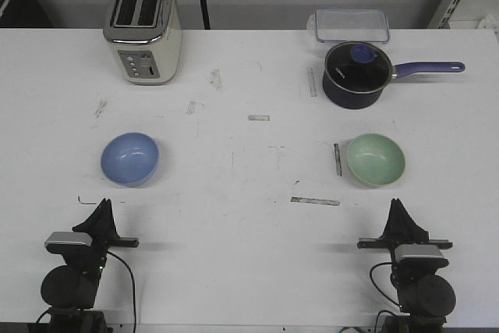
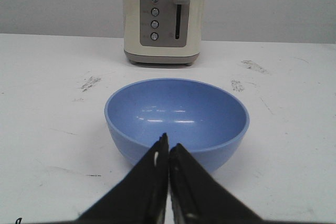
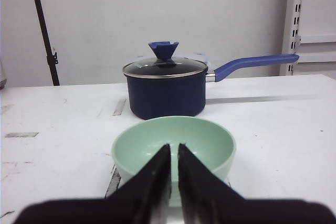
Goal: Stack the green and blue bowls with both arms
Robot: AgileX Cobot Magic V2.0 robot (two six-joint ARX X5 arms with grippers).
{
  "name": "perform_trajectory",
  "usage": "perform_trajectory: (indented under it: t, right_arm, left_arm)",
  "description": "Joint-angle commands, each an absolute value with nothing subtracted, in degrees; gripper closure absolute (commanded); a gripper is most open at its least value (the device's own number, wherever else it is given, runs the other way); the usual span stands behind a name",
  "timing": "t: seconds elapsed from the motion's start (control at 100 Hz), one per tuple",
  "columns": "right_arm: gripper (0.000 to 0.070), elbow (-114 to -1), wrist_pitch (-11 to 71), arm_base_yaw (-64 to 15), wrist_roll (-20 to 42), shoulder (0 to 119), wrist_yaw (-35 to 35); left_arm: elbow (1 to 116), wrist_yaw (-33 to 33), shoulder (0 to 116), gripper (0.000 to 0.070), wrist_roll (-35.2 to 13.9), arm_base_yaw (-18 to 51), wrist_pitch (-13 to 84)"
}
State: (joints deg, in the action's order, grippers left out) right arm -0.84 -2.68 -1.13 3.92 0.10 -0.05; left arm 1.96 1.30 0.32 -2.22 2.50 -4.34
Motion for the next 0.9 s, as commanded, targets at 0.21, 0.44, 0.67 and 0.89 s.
perform_trajectory:
  t: [0.21, 0.44, 0.67, 0.89]
  right_arm:
    - [0.0685, -0.7, -3.5, -1.2, 4.4, 0.1, -0.1]
    - [0.0687, -0.8, -3.7, -1.2, 4.4, 0.1, 0.0]
    - [0.069, -3.3, -2.0, -1.2, 1.9, 0.7, 0.0]
    - [0.069, -10.6, 3.2, -1.2, -0.3, 8.0, 0.0]
  left_arm:
    - [0.7, 1.3, 0.3, 0.0699, -1.7, 2.5, -5.3]
    - [0.7, 1.3, 0.3, 0.0698, -1.7, 2.5, -5.3]
    - [0.7, 1.3, 0.3, 0.0698, -1.7, 2.5, -5.3]
    - [0.7, 1.3, 0.3, 0.0699, -1.7, 2.5, -5.2]
